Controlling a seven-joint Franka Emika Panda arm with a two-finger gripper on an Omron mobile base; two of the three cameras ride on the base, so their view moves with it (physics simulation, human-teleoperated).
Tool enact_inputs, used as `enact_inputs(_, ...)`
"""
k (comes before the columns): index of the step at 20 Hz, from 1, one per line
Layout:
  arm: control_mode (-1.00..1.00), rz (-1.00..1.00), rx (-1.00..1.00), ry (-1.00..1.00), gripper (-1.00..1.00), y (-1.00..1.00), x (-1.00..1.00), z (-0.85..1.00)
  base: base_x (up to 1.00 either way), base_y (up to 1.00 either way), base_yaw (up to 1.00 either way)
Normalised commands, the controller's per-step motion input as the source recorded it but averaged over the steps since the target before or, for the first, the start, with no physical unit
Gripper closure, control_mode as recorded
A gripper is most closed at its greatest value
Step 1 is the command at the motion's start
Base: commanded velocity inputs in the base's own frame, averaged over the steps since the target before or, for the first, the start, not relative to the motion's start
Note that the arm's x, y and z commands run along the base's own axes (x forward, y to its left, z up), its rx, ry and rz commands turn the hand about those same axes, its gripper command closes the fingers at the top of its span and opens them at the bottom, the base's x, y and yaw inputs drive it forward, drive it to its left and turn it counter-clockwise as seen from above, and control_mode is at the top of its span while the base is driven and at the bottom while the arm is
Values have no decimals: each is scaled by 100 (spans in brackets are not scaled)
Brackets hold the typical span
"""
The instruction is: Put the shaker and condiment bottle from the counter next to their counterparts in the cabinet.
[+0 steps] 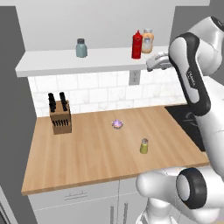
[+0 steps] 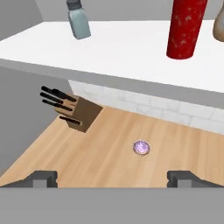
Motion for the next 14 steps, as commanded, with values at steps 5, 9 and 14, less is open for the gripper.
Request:
enact_inputs(5,-100,0,-1,0,-100,0,-81,-46,0,0,0)
enact_inputs(9,-100,0,-1,0,-100,0,-81,-51,0,0,0)
enact_inputs(14,-100,-1,-1,0,-100,0,-60,-42,0,0,0)
